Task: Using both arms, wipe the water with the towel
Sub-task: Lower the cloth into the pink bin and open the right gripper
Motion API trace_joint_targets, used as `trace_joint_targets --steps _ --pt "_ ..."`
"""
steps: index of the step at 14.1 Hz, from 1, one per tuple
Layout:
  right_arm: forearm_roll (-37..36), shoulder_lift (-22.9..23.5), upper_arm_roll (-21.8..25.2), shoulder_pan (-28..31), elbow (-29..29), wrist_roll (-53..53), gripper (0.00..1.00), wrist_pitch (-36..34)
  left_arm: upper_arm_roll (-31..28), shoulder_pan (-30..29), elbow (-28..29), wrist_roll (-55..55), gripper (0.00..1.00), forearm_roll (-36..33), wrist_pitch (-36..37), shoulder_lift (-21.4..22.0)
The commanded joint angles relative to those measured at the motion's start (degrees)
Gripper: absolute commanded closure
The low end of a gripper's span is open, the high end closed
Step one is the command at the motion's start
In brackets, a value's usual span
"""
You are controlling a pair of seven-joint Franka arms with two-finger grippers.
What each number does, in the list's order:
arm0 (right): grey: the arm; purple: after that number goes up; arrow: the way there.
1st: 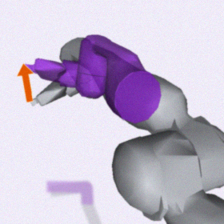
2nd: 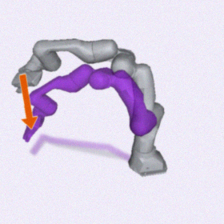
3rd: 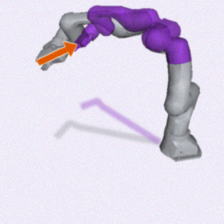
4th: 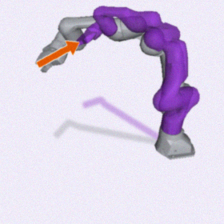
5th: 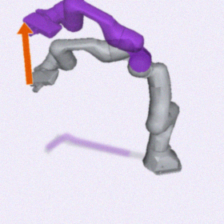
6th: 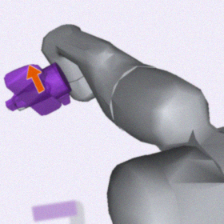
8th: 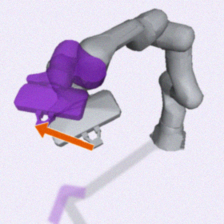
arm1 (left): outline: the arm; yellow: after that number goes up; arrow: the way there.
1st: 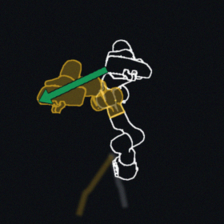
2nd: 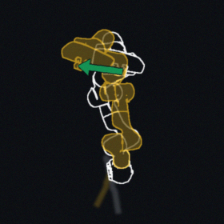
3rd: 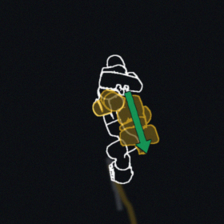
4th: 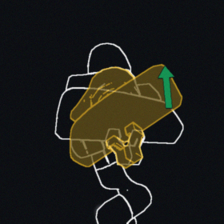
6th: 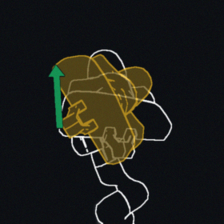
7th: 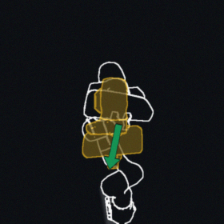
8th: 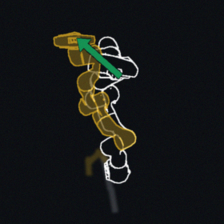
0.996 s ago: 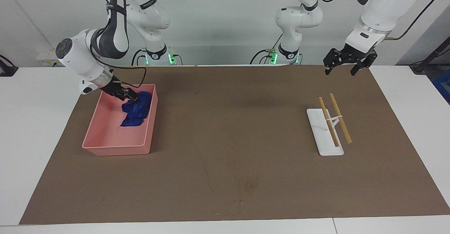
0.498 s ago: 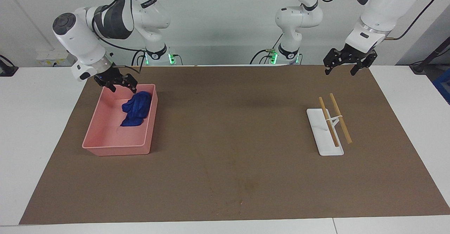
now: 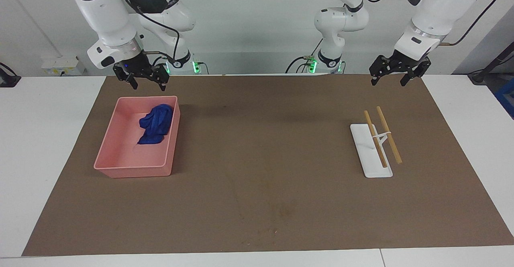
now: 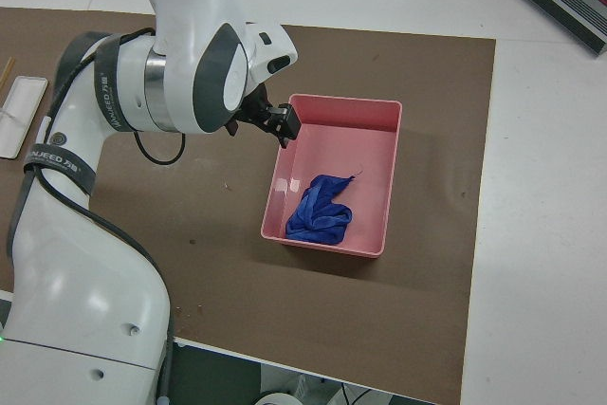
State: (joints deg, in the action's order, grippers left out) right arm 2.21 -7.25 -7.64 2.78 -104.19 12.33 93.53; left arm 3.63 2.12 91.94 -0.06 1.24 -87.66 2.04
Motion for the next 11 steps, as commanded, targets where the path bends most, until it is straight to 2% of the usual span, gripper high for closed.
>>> trace_joint_targets --steps 1,3,5,8,11 --pt "-0.9 6.44 0.0 -0.23 11.44 2.17 0.0 -5.19 0.15 -0.45 0.17 0.41 0.0 0.6 0.12 0.16" --pt "-1.33 7.33 0.17 0.47 15.14 2.08 0.0 -5.38 0.15 -0.45 0.17 0.41 0.0 0.6 0.12 0.16" --pt "-2.29 7.25 0.35 0.65 16.3 1.65 0.0 -5.64 0.15 -0.45 0.26 0.41 0.0 0.6 0.12 0.15" --pt "-4.15 7.16 0.87 1.0 19.99 1.38 0.0 -10.46 0.15 -0.45 0.17 0.49 0.0 0.6 0.12 0.16" --pt "-4.06 5.32 0.96 1.44 18.68 -0.29 0.0 -11.88 0.15 -0.45 0.17 0.49 0.0 0.6 0.12 0.16"
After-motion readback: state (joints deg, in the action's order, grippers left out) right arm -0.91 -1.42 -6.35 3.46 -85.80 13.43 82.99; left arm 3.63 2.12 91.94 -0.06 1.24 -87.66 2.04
